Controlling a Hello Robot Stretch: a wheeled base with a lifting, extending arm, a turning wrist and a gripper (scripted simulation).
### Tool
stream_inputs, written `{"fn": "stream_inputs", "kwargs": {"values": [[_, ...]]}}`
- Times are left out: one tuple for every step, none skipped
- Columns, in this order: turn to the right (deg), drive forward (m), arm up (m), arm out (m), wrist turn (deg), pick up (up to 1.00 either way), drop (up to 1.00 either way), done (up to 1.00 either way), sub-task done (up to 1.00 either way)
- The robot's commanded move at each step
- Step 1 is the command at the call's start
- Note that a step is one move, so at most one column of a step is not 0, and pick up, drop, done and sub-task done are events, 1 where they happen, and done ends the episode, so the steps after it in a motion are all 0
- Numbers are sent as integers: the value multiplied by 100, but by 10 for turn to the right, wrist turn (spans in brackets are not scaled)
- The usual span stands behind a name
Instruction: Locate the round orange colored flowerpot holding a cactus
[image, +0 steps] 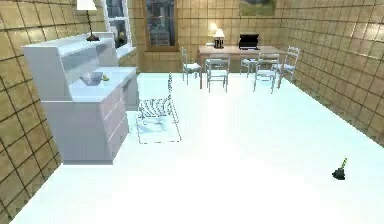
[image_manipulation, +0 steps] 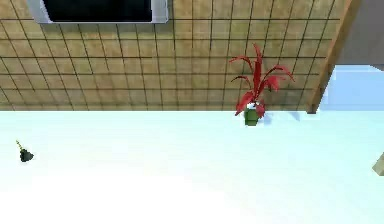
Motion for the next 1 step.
{"fn": "stream_inputs", "kwargs": {"values": [[450, 0, 0, 0, 0, 0, 0, 0, 0]]}}
